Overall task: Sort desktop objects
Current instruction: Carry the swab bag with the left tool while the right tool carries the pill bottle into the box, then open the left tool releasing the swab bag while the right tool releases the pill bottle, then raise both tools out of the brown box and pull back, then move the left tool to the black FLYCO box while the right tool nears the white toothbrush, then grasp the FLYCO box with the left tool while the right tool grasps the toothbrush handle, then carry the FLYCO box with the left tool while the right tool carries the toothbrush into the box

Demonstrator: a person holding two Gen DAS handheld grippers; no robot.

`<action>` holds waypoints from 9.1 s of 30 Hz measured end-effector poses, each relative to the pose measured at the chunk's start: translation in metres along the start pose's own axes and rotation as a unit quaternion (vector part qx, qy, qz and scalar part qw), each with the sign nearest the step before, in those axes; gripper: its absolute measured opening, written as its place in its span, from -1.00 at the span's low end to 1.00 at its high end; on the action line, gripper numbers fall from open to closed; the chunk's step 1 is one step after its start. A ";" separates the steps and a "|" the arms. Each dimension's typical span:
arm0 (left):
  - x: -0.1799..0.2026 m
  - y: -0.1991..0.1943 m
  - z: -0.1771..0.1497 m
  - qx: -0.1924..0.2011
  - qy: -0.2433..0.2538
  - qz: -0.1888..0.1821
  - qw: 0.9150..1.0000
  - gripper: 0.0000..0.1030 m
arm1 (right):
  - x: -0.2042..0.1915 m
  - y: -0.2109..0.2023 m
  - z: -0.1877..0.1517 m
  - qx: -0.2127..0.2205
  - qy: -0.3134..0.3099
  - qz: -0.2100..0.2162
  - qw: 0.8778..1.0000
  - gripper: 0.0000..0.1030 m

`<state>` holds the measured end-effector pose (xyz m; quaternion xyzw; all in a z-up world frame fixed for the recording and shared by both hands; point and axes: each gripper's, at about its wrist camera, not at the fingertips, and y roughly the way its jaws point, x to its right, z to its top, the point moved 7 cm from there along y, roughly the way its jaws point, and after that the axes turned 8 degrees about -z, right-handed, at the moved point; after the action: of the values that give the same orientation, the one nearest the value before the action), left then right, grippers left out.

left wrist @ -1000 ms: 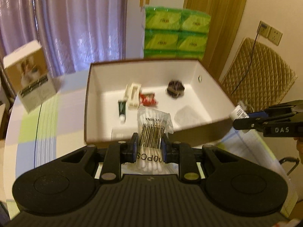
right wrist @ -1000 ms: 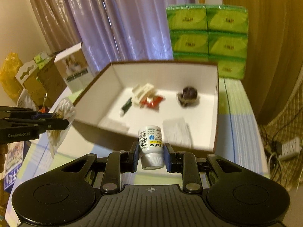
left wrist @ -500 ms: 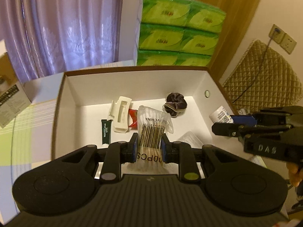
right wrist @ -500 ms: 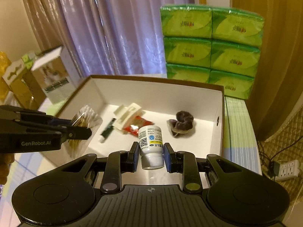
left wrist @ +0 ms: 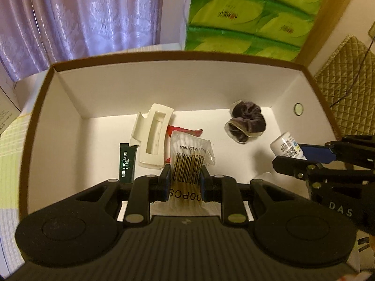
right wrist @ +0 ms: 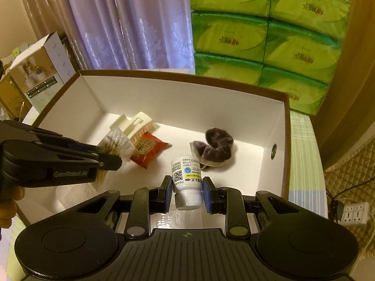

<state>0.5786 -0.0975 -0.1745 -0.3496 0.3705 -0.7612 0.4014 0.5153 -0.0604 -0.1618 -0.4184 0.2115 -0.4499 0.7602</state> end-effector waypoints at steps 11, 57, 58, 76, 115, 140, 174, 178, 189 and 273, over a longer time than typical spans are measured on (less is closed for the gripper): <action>-0.011 0.023 0.007 -0.010 0.010 0.032 0.999 -0.50 | 0.001 0.018 0.006 -0.006 -0.011 -0.003 1.000 -0.53; -0.012 -0.058 -0.007 0.057 0.041 0.063 0.996 0.65 | -0.009 -0.024 -0.003 0.052 -0.037 -0.011 0.998 0.64; -0.010 -0.061 -0.009 0.059 0.040 0.064 0.995 0.68 | -0.010 -0.027 -0.004 0.053 -0.035 -0.011 0.998 0.68; 0.019 -0.138 -0.057 0.092 0.033 0.071 0.993 0.80 | -0.014 -0.118 -0.031 0.102 0.009 0.005 0.995 0.96; 0.097 -0.219 -0.253 0.068 -0.016 0.067 0.995 0.84 | -0.026 -0.241 -0.179 0.111 0.006 0.050 0.993 0.96; 0.144 -0.158 -0.327 -0.029 -0.005 0.027 0.999 0.84 | 0.006 -0.196 -0.282 -0.020 0.013 0.032 0.999 0.96; 0.078 -0.155 -0.389 -0.054 -0.073 0.034 0.995 0.52 | -0.042 -0.160 -0.294 -0.049 -0.052 0.076 0.995 0.96; 0.044 -0.167 -0.391 -0.038 -0.117 0.058 0.991 0.53 | -0.065 -0.157 -0.285 -0.016 -0.113 0.095 0.989 0.96; 0.004 -0.177 -0.386 -0.023 -0.145 0.073 0.986 0.54 | -0.130 -0.126 -0.279 0.052 -0.371 0.145 0.916 0.86; 0.047 -0.124 -0.321 -0.045 -0.007 0.059 0.997 0.50 | -0.083 -0.126 -0.293 -0.039 -0.021 0.009 0.999 -0.67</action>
<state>0.2488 0.0025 -0.2133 -0.3497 0.4220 -0.7162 0.4321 0.2048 -0.1502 -0.2265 -0.4546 0.2168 -0.4254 0.7519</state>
